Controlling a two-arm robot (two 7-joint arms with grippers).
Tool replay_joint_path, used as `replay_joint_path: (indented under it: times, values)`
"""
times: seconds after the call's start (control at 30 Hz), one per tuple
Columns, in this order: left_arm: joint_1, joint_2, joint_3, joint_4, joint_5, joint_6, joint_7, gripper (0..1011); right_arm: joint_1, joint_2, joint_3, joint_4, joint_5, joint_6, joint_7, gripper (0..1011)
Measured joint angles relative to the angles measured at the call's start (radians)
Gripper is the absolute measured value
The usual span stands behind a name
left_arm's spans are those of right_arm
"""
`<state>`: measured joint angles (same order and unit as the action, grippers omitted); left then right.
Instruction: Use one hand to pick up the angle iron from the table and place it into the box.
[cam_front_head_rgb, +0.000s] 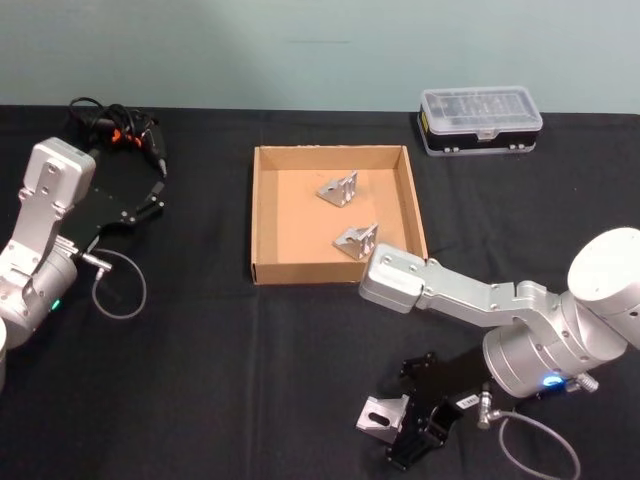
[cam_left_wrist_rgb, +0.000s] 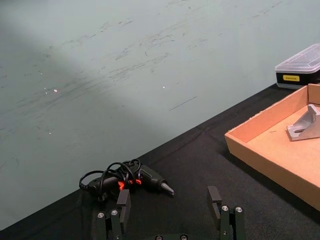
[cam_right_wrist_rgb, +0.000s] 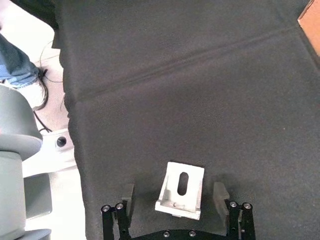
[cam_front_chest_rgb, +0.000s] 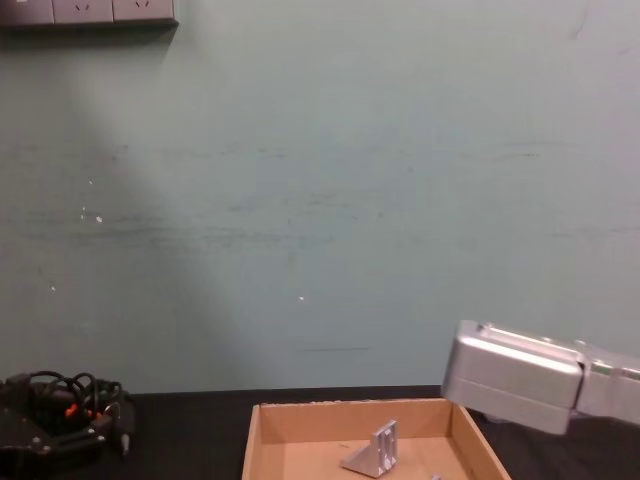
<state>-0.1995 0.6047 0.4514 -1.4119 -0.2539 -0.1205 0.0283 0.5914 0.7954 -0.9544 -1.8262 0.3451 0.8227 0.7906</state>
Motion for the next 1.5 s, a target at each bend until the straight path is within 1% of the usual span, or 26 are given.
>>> replay_joint_path:
  times: [0.1,0.13,0.23,0.33,0.37,0.43,0.47,0.53,0.63,0.73,0.8,1.03,1.2,1.33,1.4,1.5]
  values:
    - [0.0,0.0,0.0,0.0,0.0,0.0,0.0,1000,-0.004,-0.004,0.004,0.002,0.0,0.002,-0.005,998]
    - [0.0,0.0,0.0,0.0,0.0,0.0,0.0,1000,-0.005,-0.007,0.005,0.002,0.0,0.003,-0.008,968]
    - [0.0,0.0,0.0,0.0,0.0,0.0,0.0,1000,-0.006,-0.01,0.006,0.003,0.0,0.004,-0.011,930]
    - [0.0,0.0,0.0,0.0,0.0,0.0,0.0,1000,-0.008,-0.011,0.006,0.003,-0.002,0.004,-0.011,818]
    - [0.0,0.0,0.0,0.0,0.0,0.0,0.0,1000,-0.008,-0.011,0.007,0.002,-0.002,0.004,-0.01,818]
    - [0.0,0.0,0.0,0.0,0.0,0.0,0.0,1000,-0.009,-0.009,0.007,0.001,-0.004,0.004,-0.01,765]
    - [0.0,0.0,0.0,0.0,0.0,0.0,0.0,1000,-0.009,-0.008,0.007,0.0,-0.005,0.004,-0.01,708]
    - [0.0,0.0,0.0,0.0,0.0,0.0,0.0,1000,-0.009,-0.007,0.007,-0.002,-0.006,0.004,-0.009,679]
    - [0.0,0.0,0.0,0.0,0.0,0.0,0.0,1000,-0.009,-0.005,0.008,-0.005,-0.007,0.004,-0.005,573]
    - [0.0,0.0,0.0,0.0,0.0,0.0,0.0,1000,-0.008,-0.003,0.008,-0.007,-0.008,0.003,-0.002,512]
    - [0.0,0.0,0.0,0.0,0.0,0.0,0.0,1000,-0.006,-0.002,0.007,-0.007,-0.011,0.002,0.002,490]
    - [0.0,0.0,0.0,0.0,0.0,0.0,0.0,1000,0.003,-0.003,0.007,-0.005,-0.012,-0.005,0.013,474]
    - [0.0,0.0,0.0,0.0,0.0,0.0,0.0,1000,0.012,-0.008,0.021,-0.004,0.002,-0.011,0.018,474]
    - [0.0,0.0,0.0,0.0,0.0,0.0,0.0,1000,0.018,-0.015,0.05,-0.002,0.029,-0.016,0.013,474]
    - [0.0,0.0,0.0,0.0,0.0,0.0,0.0,1000,0.026,-0.025,0.08,0.003,0.055,-0.024,-0.003,474]
    - [0.0,0.0,0.0,0.0,0.0,0.0,0.0,1000,0.033,-0.035,0.106,0.013,0.072,-0.033,-0.025,474]
